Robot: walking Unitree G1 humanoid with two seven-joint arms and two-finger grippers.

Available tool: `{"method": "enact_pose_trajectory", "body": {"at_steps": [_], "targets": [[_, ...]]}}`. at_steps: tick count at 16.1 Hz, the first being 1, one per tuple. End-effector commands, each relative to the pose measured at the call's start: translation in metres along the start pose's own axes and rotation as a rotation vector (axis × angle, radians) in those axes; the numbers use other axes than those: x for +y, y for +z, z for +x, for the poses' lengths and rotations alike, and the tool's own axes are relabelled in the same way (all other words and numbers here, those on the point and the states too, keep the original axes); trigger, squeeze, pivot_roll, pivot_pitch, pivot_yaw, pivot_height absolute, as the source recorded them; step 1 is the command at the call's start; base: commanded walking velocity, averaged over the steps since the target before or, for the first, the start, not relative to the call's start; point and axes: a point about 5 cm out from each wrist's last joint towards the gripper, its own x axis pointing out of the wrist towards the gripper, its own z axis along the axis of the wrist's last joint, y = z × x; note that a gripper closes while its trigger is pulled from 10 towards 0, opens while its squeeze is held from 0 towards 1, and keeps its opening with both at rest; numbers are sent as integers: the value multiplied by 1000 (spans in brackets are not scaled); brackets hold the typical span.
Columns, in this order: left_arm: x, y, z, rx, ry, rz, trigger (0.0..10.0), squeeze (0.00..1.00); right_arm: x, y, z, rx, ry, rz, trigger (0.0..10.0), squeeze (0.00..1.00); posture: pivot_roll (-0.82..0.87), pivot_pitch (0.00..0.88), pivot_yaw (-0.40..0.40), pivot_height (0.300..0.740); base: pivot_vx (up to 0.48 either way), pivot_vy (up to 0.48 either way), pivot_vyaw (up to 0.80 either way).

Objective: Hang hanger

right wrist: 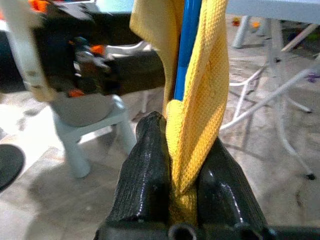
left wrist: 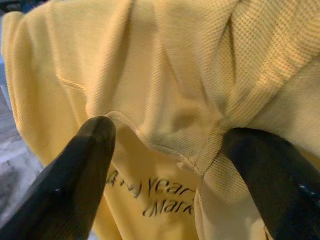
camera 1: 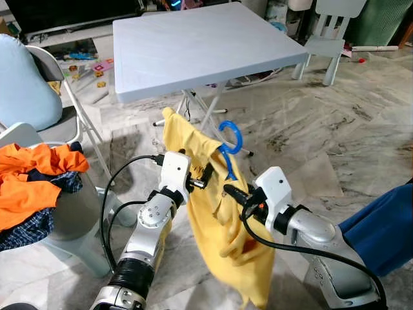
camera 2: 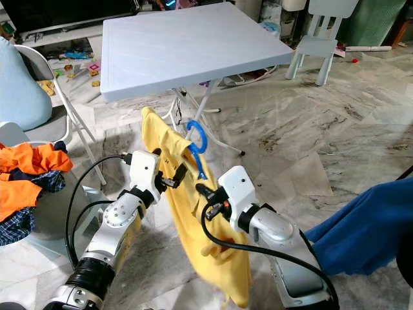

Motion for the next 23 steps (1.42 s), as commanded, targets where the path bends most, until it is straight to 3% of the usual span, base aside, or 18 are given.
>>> {"method": "enact_pose_trajectory", "body": {"at_steps": [1,4,8,14,17,19,23], "targets": [[-2,5,4,-19,-25,-2,0,0,17,15,4,-56,112,-8,10000,0,-89,116,36,740,0,0,0],[-1,6,3,-32,-33,-15,0,0,20,8,-8,0,196,-17,10000,0,-92,129,36,740,0,0,0],[-2,6,3,-42,-60,-28,0,0,13,-1,-14,93,192,-48,10000,0,-96,138,33,740,0,0,0],[0,4,0,-44,-46,-46,0,0,13,-8,-13,145,184,-42,10000,0,-89,143,28,740,0,0,0],[-3,9,1,-65,-58,-63,0,0,8,-11,-10,164,140,-69,10000,0,-87,139,25,740,0,0,0],[-4,12,0,-78,-67,-74,0,0,-7,-13,-6,176,20,-91,10000,0,-84,138,23,740,0,0,0],[-3,15,-2,-91,-68,-90,0,0,-20,-17,-3,210,-64,-116,10000,0,-77,139,19,740,0,0,0]]}}
